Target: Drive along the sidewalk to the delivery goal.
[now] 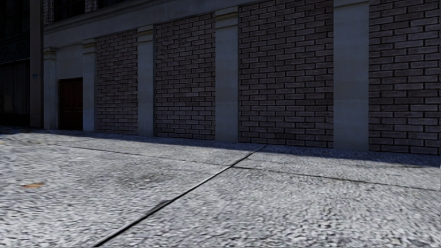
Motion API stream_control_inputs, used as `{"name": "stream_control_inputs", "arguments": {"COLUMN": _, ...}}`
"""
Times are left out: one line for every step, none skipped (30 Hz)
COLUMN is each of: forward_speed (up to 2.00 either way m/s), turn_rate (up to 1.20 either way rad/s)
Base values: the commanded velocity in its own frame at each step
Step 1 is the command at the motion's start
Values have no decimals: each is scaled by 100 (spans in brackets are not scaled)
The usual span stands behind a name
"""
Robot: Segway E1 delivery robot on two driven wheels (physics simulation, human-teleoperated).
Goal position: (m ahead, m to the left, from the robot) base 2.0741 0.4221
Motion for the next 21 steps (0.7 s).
{"name": "stream_control_inputs", "arguments": {"forward_speed": 147, "turn_rate": 120}}
{"name": "stream_control_inputs", "arguments": {"forward_speed": 147, "turn_rate": 120}}
{"name": "stream_control_inputs", "arguments": {"forward_speed": 147, "turn_rate": 120}}
{"name": "stream_control_inputs", "arguments": {"forward_speed": 147, "turn_rate": 120}}
{"name": "stream_control_inputs", "arguments": {"forward_speed": 147, "turn_rate": 120}}
{"name": "stream_control_inputs", "arguments": {"forward_speed": 147, "turn_rate": 120}}
{"name": "stream_control_inputs", "arguments": {"forward_speed": 147, "turn_rate": 120}}
{"name": "stream_control_inputs", "arguments": {"forward_speed": 147, "turn_rate": 120}}
{"name": "stream_control_inputs", "arguments": {"forward_speed": 147, "turn_rate": 120}}
{"name": "stream_control_inputs", "arguments": {"forward_speed": 147, "turn_rate": 120}}
{"name": "stream_control_inputs", "arguments": {"forward_speed": 147, "turn_rate": 120}}
{"name": "stream_control_inputs", "arguments": {"forward_speed": 147, "turn_rate": 120}}
{"name": "stream_control_inputs", "arguments": {"forward_speed": 147, "turn_rate": 120}}
{"name": "stream_control_inputs", "arguments": {"forward_speed": 147, "turn_rate": 120}}
{"name": "stream_control_inputs", "arguments": {"forward_speed": 147, "turn_rate": 120}}
{"name": "stream_control_inputs", "arguments": {"forward_speed": 147, "turn_rate": 120}}
{"name": "stream_control_inputs", "arguments": {"forward_speed": 147, "turn_rate": 120}}
{"name": "stream_control_inputs", "arguments": {"forward_speed": 147, "turn_rate": 120}}
{"name": "stream_control_inputs", "arguments": {"forward_speed": 147, "turn_rate": 120}}
{"name": "stream_control_inputs", "arguments": {"forward_speed": 147, "turn_rate": 120}}
{"name": "stream_control_inputs", "arguments": {"forward_speed": 147, "turn_rate": 120}}
